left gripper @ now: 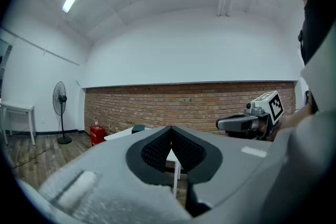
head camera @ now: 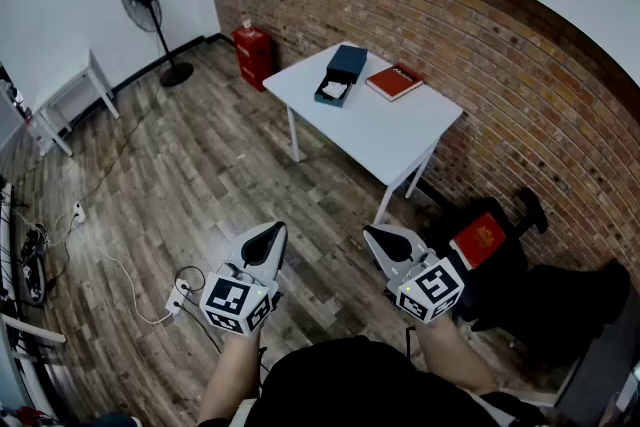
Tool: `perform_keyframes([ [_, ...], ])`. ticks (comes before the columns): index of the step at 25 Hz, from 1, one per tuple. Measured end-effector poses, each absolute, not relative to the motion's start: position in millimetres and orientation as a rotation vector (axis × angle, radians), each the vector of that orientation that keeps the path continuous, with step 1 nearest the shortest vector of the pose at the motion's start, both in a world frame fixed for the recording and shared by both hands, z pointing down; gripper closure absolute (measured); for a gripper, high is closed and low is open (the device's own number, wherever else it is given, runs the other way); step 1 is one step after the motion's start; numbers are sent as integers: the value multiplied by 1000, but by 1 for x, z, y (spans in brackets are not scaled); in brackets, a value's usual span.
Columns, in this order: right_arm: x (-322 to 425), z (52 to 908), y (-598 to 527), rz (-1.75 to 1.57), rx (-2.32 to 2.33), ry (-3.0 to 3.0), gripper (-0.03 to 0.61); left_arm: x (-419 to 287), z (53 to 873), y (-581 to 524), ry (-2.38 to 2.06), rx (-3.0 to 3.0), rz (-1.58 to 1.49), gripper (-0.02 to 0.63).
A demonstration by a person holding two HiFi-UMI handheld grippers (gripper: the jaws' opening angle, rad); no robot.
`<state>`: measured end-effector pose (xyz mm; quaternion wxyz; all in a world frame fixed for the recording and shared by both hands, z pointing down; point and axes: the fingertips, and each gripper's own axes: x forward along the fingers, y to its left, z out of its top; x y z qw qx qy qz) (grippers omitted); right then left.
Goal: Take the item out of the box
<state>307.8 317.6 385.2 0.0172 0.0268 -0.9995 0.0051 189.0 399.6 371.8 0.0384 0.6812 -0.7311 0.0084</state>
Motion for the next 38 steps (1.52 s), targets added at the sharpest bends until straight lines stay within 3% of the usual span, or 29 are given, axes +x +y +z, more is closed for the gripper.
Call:
perform_keyframes([
  [11,350,387,304,23,92,-3097,580,240,362,369,-2160,2224,26,606],
  [25,457,427,266,133,193,-3024,578,313,391,317,-2070,2205,146,607],
  [38,437,462,250,288,153,-2985,578,291,421,290,-2008,2137,132,607],
])
